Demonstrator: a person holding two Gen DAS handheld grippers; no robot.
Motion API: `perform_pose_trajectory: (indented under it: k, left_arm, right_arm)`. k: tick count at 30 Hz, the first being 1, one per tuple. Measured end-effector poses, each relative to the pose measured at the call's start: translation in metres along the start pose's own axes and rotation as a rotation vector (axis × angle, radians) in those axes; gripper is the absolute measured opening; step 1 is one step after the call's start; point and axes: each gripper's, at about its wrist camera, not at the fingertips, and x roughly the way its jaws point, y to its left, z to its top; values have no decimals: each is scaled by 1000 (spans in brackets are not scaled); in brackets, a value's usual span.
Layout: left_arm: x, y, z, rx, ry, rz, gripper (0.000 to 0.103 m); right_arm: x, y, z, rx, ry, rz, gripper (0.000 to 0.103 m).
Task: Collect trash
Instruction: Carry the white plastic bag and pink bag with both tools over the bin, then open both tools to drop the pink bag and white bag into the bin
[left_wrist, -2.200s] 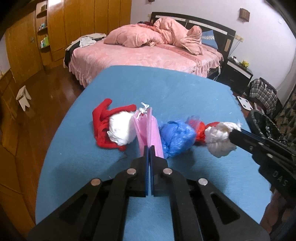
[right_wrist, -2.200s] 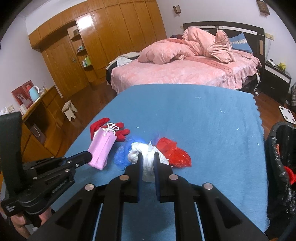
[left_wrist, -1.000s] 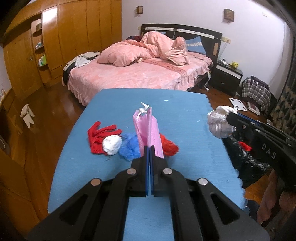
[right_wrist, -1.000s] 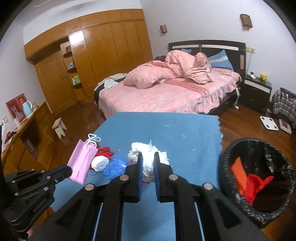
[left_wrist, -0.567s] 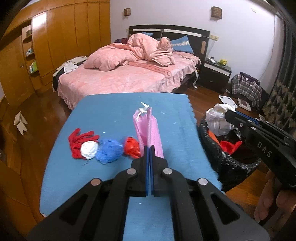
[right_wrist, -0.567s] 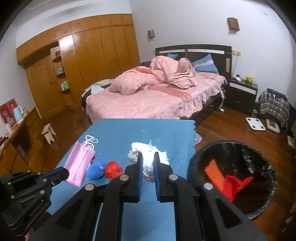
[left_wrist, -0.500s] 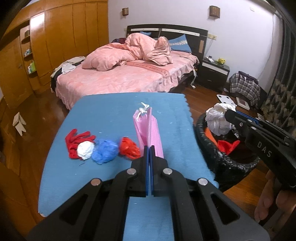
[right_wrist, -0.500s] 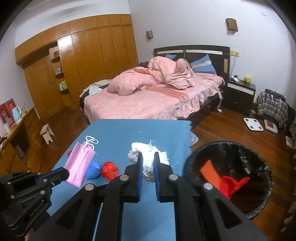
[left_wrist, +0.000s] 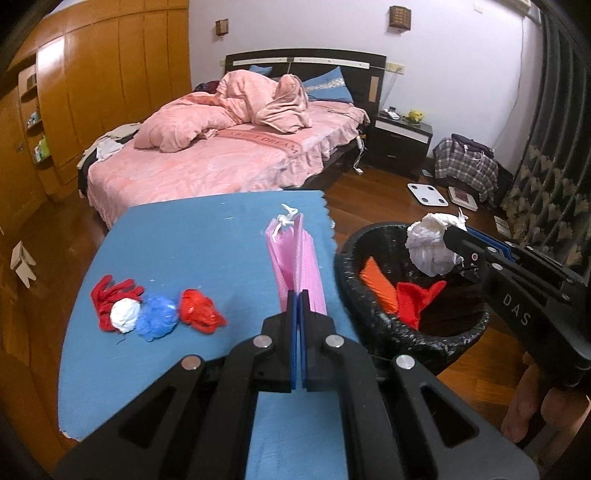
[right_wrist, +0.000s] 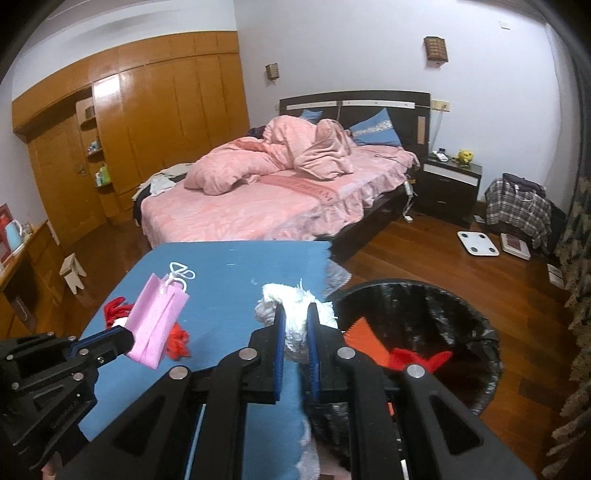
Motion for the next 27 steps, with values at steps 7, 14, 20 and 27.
perform_pose_trajectory:
  k: [7,14,20,27]
  left_arm:
    - [20,-39,8,21,26,-46,1]
    - [59,-88,12,52,58,-128,1]
    - [103,-114,8,68,115,-161,1]
    - [148,-139,17,102,134,-222,4]
  right_arm:
    - [2,-44,3,20,15,-55,11]
    - [24,-102,-8,70,81,-113,11]
    - [54,-135,-22,93,140,-147,11]
    - [90,-164,-32,115,188,-170,12]
